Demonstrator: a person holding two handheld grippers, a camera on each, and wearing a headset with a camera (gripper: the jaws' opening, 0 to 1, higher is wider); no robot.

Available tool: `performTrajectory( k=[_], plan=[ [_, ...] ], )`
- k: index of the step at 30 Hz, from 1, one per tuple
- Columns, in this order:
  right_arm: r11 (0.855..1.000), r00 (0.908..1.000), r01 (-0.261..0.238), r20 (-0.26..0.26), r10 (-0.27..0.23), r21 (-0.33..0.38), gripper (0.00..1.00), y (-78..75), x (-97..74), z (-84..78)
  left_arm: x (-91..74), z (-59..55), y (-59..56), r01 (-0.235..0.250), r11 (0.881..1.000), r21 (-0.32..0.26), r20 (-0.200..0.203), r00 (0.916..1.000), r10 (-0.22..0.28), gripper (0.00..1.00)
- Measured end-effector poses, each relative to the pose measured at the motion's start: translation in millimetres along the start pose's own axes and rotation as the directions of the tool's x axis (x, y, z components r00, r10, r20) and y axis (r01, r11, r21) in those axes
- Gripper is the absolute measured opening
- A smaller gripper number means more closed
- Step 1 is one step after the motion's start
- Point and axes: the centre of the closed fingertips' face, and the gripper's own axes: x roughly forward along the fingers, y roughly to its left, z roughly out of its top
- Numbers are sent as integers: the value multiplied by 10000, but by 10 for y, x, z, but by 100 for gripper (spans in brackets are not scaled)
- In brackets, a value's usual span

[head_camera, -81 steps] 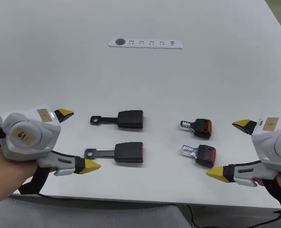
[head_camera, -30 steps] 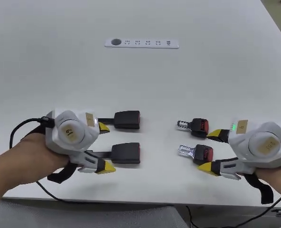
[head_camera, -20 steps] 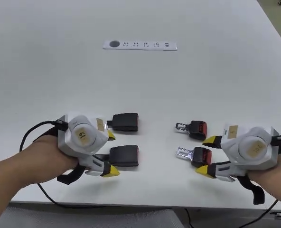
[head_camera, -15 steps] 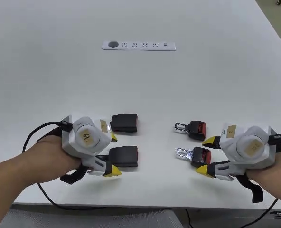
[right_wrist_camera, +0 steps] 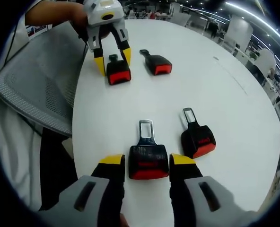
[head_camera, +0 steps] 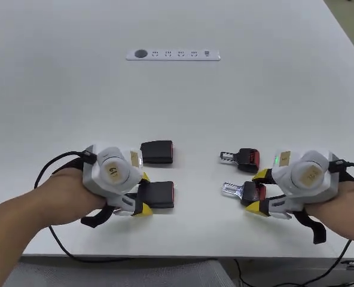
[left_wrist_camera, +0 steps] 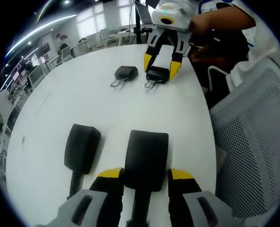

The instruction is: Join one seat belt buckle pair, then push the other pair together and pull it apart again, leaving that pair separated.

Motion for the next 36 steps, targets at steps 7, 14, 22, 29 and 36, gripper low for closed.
performTrajectory(
  k=[7,14,22,29,36],
  plan=[
    [9995,9994,-285,-190,283,-114,35,-27,56,-74,18,-10,21,136,9977,669,-367,9993,-112,34],
    [9937,9957,-910,-211,898,-655,35,8,43,-52,31,-20,17,212,9979,614,-360,9992,-190,34],
    [9852,9904,-1365,-379,1333,-1035,34,0,66,-50,54,-21,10,517,9959,743,-413,9980,-488,34],
    [9812,9890,-1430,-558,1368,-1297,35,31,81,-34,61,-19,5,673,9959,601,-444,9969,-647,34],
    [9871,9917,-1242,-472,1199,-1014,35,68,115,30,62,-15,6,793,9949,618,-577,9955,-757,34]
  ],
)
